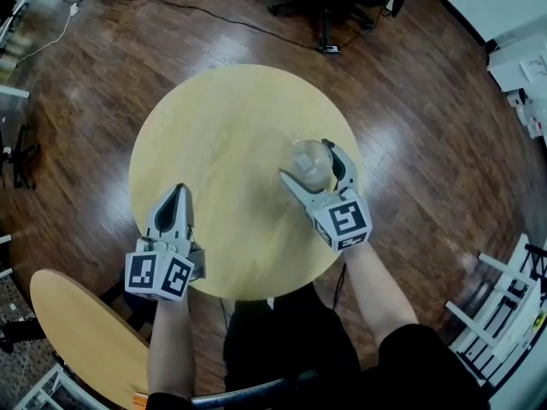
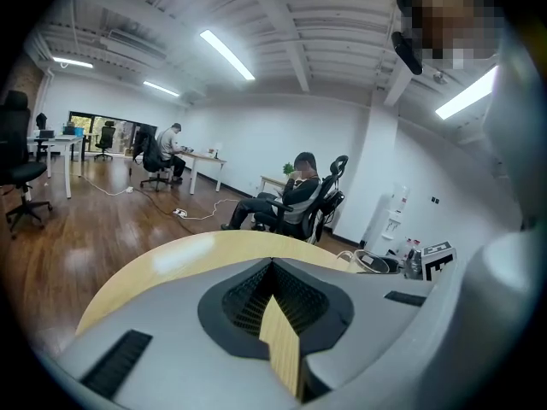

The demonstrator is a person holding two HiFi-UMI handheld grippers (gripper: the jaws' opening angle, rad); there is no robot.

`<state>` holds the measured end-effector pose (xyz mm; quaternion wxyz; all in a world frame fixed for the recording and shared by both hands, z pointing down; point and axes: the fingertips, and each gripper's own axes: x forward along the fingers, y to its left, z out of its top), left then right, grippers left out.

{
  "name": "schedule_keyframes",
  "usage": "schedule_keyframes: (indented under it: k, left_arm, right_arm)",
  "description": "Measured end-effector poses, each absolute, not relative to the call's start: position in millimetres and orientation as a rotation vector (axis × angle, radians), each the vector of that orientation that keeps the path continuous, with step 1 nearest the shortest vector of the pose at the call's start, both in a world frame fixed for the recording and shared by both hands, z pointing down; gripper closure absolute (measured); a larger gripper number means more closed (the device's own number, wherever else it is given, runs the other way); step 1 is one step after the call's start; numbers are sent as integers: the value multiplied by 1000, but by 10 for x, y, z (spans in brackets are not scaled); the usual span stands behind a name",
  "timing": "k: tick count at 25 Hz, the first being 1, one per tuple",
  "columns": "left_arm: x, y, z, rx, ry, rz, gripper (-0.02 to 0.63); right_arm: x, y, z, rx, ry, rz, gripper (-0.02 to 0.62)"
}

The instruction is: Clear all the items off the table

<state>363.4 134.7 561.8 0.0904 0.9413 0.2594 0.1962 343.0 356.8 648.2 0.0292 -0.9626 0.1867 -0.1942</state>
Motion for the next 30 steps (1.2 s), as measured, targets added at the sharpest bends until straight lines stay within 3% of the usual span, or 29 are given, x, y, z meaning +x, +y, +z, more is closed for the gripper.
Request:
schedule_keyframes:
  k: [19,30]
  left_arm:
    - [3443,1321,5827,2765,698,676,604]
    - [3327,1121,5609,2751,588,580,604]
  right_arm:
    - [3432,3433,6534,-2967,726,-649,172]
    - [3384,3308,6228,-2951,843,-597,173]
